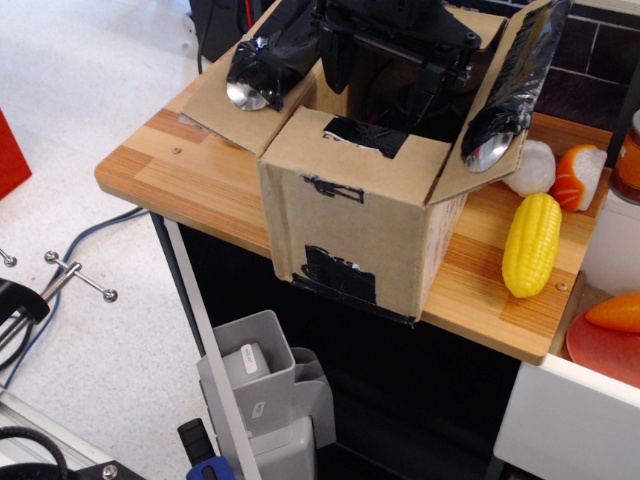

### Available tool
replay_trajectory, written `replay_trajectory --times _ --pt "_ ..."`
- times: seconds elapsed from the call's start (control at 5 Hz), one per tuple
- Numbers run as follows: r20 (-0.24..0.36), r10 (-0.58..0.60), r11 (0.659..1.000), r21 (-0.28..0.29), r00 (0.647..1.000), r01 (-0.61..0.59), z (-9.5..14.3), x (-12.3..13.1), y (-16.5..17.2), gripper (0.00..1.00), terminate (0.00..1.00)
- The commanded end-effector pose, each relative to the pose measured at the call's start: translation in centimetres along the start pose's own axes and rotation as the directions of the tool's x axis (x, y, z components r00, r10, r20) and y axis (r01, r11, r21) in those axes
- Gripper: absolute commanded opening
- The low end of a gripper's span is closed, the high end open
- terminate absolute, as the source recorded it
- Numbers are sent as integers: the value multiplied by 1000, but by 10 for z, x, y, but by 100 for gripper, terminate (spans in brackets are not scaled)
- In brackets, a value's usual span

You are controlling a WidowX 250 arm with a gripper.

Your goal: Open small4fbox flaps

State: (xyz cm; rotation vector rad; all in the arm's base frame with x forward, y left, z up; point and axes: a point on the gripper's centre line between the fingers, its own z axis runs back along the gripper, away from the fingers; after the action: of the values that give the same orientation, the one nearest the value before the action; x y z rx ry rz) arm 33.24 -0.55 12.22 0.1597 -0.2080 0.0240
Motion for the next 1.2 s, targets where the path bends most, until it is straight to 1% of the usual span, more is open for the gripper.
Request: replay_trajectory --times 0.0,0.2,0.6,0.8,1.0 --pt "0 0 1000 0 1000 0 0 0 0 100 0" --pt "-42 11 1000 -12 999 -12 -4 0 2 100 0" --pt "-59 -16 999 -28 998 15 -8 4 1 100 0" --pt "-63 -14 999 -51 998 11 -13 0 2 100 0" --pt "-79 -1 998 -56 997 -4 -10 -10 -3 100 0"
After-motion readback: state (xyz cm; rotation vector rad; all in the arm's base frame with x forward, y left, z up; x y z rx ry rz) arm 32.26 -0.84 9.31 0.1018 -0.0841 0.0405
